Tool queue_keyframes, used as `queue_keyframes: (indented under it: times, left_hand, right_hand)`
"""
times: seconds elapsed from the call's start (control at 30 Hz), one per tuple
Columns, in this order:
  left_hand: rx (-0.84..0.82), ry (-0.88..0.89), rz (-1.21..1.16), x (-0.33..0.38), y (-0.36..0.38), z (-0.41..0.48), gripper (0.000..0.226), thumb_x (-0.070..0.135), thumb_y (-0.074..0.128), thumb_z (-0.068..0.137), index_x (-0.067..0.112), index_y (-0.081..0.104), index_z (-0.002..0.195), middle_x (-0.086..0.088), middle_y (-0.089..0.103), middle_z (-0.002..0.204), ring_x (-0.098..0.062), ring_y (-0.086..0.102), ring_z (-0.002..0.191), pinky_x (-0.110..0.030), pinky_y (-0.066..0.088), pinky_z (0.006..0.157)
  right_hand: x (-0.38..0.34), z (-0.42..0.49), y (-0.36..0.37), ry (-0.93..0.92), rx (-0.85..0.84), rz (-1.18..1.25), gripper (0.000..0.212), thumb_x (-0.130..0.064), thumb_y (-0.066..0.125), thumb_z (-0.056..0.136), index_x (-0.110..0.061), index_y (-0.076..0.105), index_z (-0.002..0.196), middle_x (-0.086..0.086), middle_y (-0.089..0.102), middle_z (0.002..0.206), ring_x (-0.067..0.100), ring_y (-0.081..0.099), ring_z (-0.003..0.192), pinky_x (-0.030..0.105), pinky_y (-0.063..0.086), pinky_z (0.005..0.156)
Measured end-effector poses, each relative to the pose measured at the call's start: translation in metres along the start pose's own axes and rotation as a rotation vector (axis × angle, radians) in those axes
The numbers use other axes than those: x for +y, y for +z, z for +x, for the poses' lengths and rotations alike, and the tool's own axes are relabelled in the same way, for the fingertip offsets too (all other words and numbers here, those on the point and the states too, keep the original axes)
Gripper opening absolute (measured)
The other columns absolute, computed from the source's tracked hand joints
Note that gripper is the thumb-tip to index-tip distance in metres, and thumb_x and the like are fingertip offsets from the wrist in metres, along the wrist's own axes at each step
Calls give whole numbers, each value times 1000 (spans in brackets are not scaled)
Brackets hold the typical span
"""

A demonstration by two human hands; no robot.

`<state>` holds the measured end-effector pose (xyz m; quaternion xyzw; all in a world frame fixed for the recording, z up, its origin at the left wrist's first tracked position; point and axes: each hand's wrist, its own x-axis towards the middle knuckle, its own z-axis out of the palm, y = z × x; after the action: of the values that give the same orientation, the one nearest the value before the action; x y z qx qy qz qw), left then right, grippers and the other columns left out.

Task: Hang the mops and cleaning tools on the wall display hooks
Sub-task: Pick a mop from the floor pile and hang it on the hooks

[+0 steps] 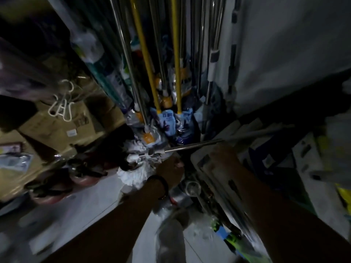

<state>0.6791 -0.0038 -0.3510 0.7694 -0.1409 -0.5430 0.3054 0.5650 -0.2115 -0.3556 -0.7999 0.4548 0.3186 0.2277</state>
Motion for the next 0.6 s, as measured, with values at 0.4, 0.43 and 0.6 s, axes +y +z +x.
queue_keyframes:
  times: [0.4, 0.43, 0.6]
  left_hand:
    - [-2, -45, -11, -42, 69, 86, 4, 17, 62, 97, 21, 63, 99, -5, 68, 95, -29, 68, 96, -28, 53, 75]
    - [3, -26, -7, -39, 72, 89, 2, 20, 62, 97, 22, 63, 97, -7, 71, 98, -30, 69, 97, -29, 53, 76]
    - [-9, 30, -19, -23, 79, 82, 9, 21, 63, 97, 18, 68, 102, -8, 72, 99, -28, 70, 95, -30, 55, 75]
  right_hand:
    - [47, 127, 11, 50, -50, -587, 64, -26, 49, 101, -14, 27, 160, 23, 25, 167, 43, 18, 156, 60, 10, 128]
    - [52, 130, 12, 54, -39, -600, 60, -27, 48, 101, -14, 33, 157, 21, 34, 163, 42, 26, 153, 60, 13, 127]
    - [56, 127, 15, -59, 154, -674, 39, -26, 51, 102, -17, 57, 139, 17, 57, 141, 38, 51, 132, 52, 31, 118]
